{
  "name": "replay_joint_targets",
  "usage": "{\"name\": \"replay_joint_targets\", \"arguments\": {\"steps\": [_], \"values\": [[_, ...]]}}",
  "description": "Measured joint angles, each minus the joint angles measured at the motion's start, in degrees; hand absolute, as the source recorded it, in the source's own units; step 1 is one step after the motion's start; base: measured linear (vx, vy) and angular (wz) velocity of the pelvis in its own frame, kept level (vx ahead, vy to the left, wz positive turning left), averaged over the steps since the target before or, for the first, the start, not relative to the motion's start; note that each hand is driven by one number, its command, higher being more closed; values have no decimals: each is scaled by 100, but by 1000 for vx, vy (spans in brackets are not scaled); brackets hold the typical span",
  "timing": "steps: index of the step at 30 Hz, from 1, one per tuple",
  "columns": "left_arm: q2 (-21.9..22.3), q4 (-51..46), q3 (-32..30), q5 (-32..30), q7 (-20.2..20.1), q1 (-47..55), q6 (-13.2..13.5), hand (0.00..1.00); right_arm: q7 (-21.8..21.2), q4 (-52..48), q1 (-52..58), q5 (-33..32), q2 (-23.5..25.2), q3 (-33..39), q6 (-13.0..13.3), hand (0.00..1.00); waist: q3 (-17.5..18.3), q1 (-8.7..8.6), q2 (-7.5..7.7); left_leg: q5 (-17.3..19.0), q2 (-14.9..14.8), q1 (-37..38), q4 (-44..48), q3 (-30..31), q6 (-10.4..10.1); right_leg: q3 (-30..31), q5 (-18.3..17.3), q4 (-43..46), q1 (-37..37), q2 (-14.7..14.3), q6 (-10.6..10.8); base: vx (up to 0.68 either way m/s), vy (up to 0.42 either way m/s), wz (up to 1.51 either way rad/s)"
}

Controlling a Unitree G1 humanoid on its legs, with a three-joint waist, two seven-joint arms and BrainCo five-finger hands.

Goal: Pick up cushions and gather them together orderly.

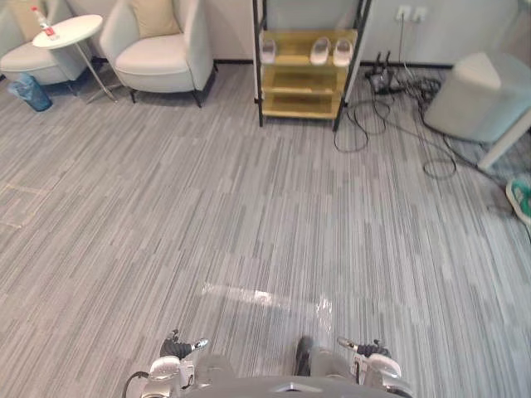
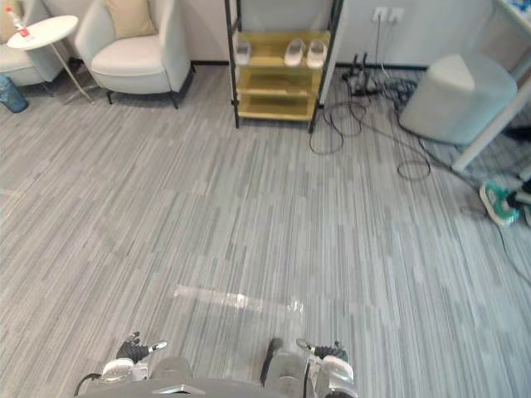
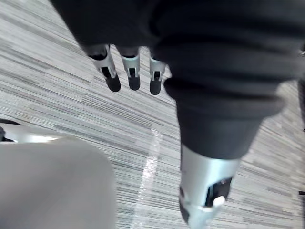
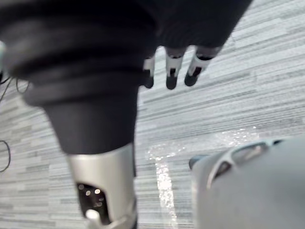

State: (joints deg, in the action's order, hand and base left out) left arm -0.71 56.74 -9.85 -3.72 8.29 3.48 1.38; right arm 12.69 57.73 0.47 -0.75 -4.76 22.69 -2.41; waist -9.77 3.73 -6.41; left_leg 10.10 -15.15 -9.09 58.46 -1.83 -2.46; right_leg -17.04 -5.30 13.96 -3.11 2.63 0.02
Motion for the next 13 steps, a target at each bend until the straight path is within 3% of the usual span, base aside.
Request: {"name": "replay_joint_targets", "arguments": {"steps": [1,2,4,5,6,7,8,13], "values": [[-2,-15,11,14,0,6,2,0,0,7,5,0,1,0,-6,0,0,-3,-2,106,49,-104,-99,-78,-17,-16,17,-87,117,1,20,400,-44,3],[-35,-60,109,17,2,8,0,0,7,30,6,-14,32,11,-9,0,-4,4,-9,367,217,-311,-872,-287,-100,-37,49,-297,384,23,58,324,3,-1],[-39,-96,160,16,9,4,-2,0,25,24,32,-25,77,74,-4,0,-6,10,-7,383,411,-338,-2010,-344,-169,-46,71,-395,557,59,105,284,61,-7],[-28,-94,203,16,12,3,-5,0,33,-57,88,-72,106,127,-4,0,-10,3,-44,-2,541,-255,-3085,-348,-218,-35,49,-413,658,68,221,277,139,-9],[-28,-82,242,24,-2,-23,-6,0,40,-66,85,-116,100,224,15,0,-33,37,-49,-330,660,-157,-3497,-348,-137,93,-47,-420,743,45,381,282,138,-2],[-88,-80,275,16,6,-53,-4,0,39,-73,98,-116,153,220,9,0,-52,50,59,-381,803,-61,-3616,-350,-128,154,-54,-480,744,136,422,272,172,13],[-194,-100,278,18,6,-95,0,0,43,-55,111,-116,278,224,10,0,-47,73,297,-444,1050,36,-3973,-311,-59,339,-75,-665,742,306,452,170,105,23],[-222,-36,154,18,18,8,-19,0,40,-71,120,-114,338,295,25,0,-104,135,377,-464,1255,425,-4113,-453,6,579,-66,-746,1059,487,444,116,74,4]]}}
